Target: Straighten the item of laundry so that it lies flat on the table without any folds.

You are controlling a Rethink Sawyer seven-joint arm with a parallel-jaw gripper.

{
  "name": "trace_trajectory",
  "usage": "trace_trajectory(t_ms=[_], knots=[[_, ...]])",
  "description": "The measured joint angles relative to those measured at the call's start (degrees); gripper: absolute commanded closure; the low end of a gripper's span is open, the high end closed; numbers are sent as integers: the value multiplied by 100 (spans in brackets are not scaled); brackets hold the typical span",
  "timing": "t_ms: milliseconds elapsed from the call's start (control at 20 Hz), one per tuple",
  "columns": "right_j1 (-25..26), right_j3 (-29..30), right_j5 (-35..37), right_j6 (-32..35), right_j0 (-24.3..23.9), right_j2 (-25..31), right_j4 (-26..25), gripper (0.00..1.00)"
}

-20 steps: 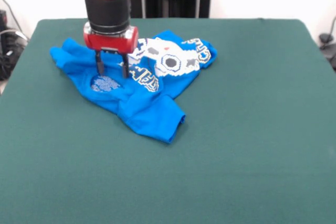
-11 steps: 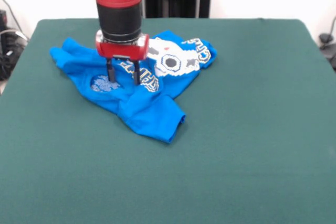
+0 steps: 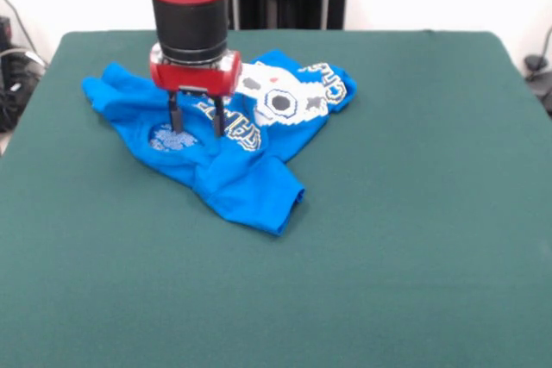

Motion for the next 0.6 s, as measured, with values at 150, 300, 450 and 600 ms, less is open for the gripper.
trace_trajectory(t_ms=[150, 300, 450, 600], knots=[[-93, -7, 94, 0, -53, -1, 3, 0], [-232, -26, 277, 0, -143, 1, 2, 0], [-383, -68, 506, 0, -272, -2, 1, 0], [-467, -130, 610, 0, -365, -2, -4, 0]])
